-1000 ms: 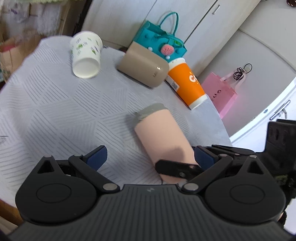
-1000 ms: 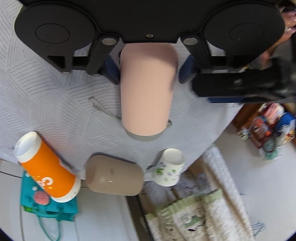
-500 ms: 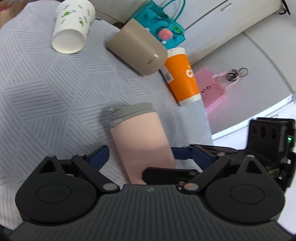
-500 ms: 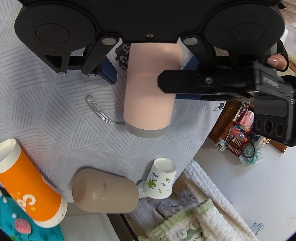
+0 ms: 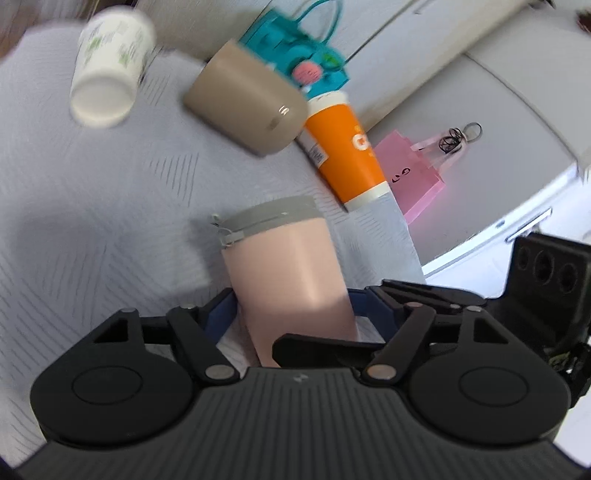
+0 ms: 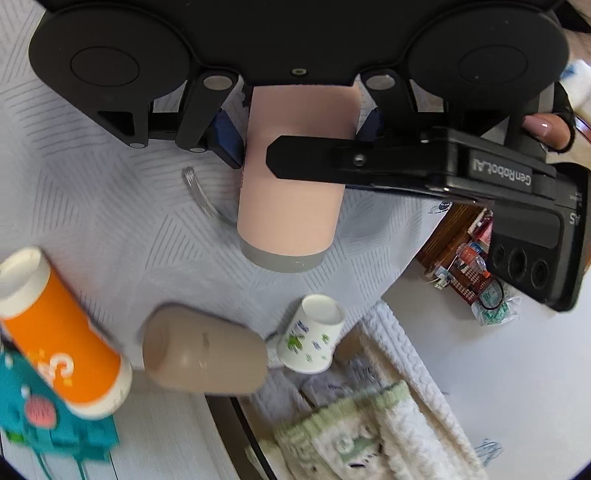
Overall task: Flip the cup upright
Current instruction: 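Lift the pink bottle with the right gripper and rotate it lid-up, then lower the upright pink bottle onto the bed with the right gripper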
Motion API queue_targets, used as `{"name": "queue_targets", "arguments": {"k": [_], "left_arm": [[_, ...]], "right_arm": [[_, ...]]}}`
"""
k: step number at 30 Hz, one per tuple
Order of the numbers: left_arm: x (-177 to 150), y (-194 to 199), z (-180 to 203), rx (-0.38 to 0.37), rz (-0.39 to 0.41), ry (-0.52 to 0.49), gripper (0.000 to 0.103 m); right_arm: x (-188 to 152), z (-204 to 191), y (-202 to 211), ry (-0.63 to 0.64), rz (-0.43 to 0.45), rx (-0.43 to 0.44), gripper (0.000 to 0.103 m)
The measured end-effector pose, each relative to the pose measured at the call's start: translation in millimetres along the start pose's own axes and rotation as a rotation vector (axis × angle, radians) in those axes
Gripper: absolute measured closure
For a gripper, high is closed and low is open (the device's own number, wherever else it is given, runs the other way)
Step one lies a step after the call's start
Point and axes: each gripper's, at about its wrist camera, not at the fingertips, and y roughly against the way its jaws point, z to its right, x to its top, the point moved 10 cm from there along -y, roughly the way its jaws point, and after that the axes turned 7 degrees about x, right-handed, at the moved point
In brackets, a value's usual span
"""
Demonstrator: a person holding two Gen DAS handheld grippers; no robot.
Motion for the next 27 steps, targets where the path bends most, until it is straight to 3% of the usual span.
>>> {"name": "queue_targets", "arguments": {"k": [8,15,20,27], "left_arm": [[12.0,22.8,13.5,0.013,0.154,-0.198,0.041],[19.2,33.0,23.3,0.05,0.285,-0.353,0.042],[23.0,36.6,26.2,0.071,0.331,-0.407,0.042],[28.6,31.4,21.0,0.083,0.353,-0.429,0.042]], "right_arm": [[4.9,-15.4,13.0,0.187,0.15,-0.052,0.033],[12.4,-25.3,11.0,0.326,0.263,-0.194,0.034],[21.0,-28.2,9.7,0.393,0.336,-0.265,0.035],[29.3,-20.5,7.3,0.353,0.399,-0.253,0.035]]}}
